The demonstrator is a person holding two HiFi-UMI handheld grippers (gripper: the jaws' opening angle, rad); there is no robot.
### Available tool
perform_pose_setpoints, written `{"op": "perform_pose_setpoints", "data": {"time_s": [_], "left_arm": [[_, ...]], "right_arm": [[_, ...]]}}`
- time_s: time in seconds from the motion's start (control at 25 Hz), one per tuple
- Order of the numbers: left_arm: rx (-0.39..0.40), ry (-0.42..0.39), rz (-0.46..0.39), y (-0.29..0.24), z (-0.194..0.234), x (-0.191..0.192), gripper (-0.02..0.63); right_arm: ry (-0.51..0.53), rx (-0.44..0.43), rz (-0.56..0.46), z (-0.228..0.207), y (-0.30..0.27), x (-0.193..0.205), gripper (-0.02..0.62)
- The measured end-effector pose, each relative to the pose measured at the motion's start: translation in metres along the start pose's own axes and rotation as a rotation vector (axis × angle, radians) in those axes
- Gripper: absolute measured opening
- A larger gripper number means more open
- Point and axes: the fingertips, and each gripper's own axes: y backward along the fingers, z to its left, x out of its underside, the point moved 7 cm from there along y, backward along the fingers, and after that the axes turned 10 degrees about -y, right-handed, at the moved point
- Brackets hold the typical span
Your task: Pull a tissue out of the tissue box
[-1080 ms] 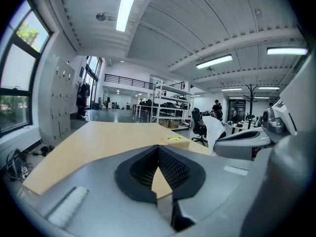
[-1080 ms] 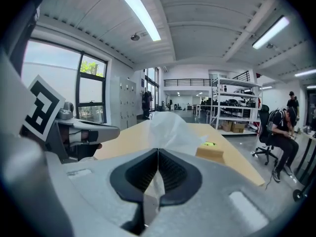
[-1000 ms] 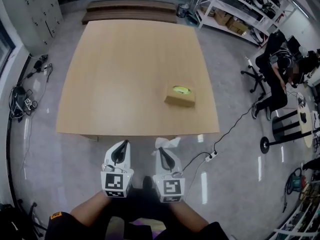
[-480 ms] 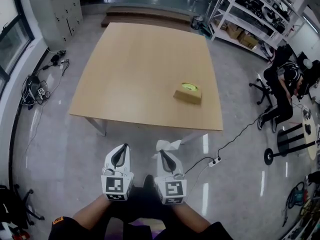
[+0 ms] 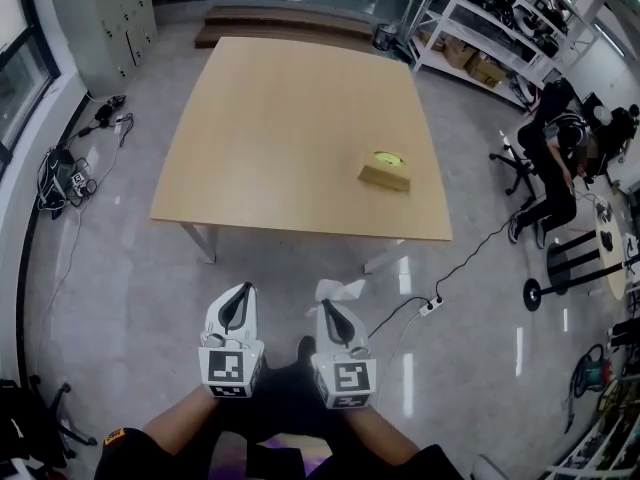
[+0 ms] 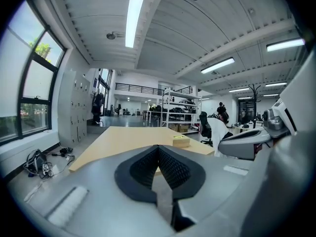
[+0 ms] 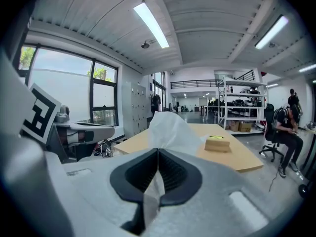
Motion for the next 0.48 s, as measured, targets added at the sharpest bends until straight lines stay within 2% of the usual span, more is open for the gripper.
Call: {"op": "perform_pose_setpoints", "data": {"time_s": [0.24, 0.48], "left_arm": [[0.033, 0.029, -0.021, 0.003, 0.002, 0.011, 0.018], [0.046, 0.005, -0.042, 0.007, 0.005, 0.017, 0.018]], "right_arm": [[0.023, 0.012, 0.010, 0.014, 0.008, 0.019, -0.003], [0.034, 0.008, 0.002, 0.024, 0.010, 0.019, -0.008]]}}
